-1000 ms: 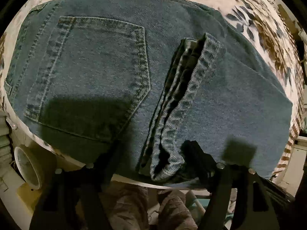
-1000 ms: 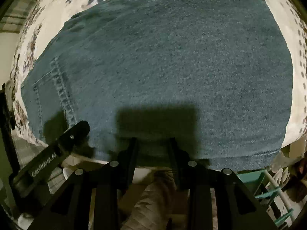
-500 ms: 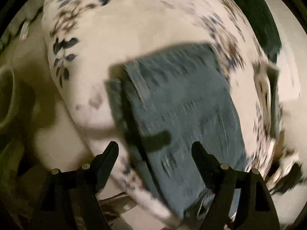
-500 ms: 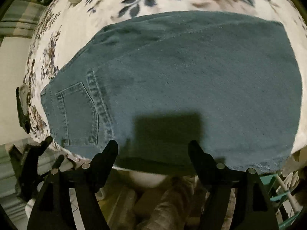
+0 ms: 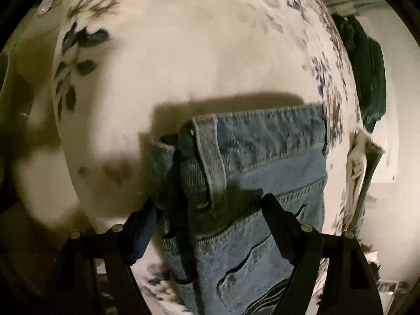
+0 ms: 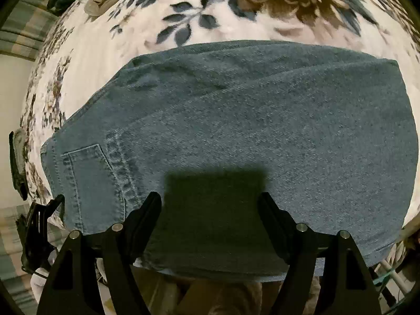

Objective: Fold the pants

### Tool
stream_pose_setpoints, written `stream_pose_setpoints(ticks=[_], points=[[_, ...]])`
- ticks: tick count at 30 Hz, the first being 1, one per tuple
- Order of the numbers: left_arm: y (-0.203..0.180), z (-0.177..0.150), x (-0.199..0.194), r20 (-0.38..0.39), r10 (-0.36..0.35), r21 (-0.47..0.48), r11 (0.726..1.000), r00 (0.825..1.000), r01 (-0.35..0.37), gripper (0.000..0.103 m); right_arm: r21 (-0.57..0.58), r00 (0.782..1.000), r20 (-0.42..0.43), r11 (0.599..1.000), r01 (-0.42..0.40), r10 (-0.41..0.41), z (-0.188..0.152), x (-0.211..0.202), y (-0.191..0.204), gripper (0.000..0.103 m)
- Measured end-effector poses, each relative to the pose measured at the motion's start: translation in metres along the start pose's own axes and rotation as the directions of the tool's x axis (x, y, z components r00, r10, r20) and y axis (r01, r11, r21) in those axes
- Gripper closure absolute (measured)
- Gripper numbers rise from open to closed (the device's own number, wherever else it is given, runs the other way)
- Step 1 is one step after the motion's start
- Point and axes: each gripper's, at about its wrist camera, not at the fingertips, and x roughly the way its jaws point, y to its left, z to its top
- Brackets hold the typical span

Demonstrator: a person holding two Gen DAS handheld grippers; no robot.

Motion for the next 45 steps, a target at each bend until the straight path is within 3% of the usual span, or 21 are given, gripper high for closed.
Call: stream_pose_setpoints(ticks=[3,5,8,13,19,25,27,34,37,42,45], points=[[0.001,0.007,-0.001,0.032,-0.003,-0.022,1.0,0.999,0.004,0.042,-0.002,1.0,0.001,1.0,-0.007,0.007,0.0,-0.001,-0.001,0.025],[0.001,0.01,0.001,0.056,-0.004,-0.029,1.0,0.998,0.006,0.059,-0.003,1.0,0.002,1.0,-0.011,0.011,0.0,0.0,0.002,0.025],[-0.009,0.004,-0.001,0.1,-0.005,0.018,1.0,0.995,0.003,0.071,-0.013,1.0,0.002,1.0,-0.005,0.005,-0.003,0.001,-0.002,0.025],[-0.036,-0.014,-0.034,0.176,-0.023,0.159,0.987,0.984,-0.005,0.078,0.004,1.0,0.004,1.0,-0.002,0.002,-0.01,-0.005,-0.02,0.025],[-0.087,-0.061,-0.089,0.231,-0.103,0.381,0.924,0.968,0.007,0.08,0.023,1.0,0.025,1.0,-0.009,0.008,-0.012,-0.024,-0.046,0.025],[-0.147,-0.127,-0.117,0.223,-0.18,0.572,0.82,0.958,0.021,0.081,0.035,0.997,0.062,0.999,-0.04,0.038,-0.009,-0.055,-0.074,0.025],[-0.167,-0.157,-0.121,0.205,-0.191,0.639,0.769,0.96,0.016,0.082,0.034,0.996,0.075,0.998,-0.051,0.048,-0.009,-0.068,-0.086,0.025],[-0.205,-0.238,-0.113,0.141,-0.188,0.771,0.637,0.972,0.012,0.082,0.056,0.989,0.132,0.995,-0.076,0.068,-0.003,-0.111,-0.134,0.025],[-0.214,-0.275,-0.104,0.118,-0.174,0.824,0.566,0.978,0.001,0.083,0.08,0.987,0.151,0.994,-0.077,0.064,-0.003,-0.123,-0.161,0.025],[-0.219,-0.348,-0.064,0.084,-0.099,0.919,0.391,0.992,-0.039,0.083,0.149,0.985,0.166,0.987,-0.064,0.039,-0.013,-0.137,-0.209,0.025],[-0.216,-0.381,-0.04,0.071,-0.053,0.951,0.305,0.996,-0.052,0.083,0.191,0.986,0.166,0.98,-0.055,0.023,-0.019,-0.139,-0.231,0.025]])
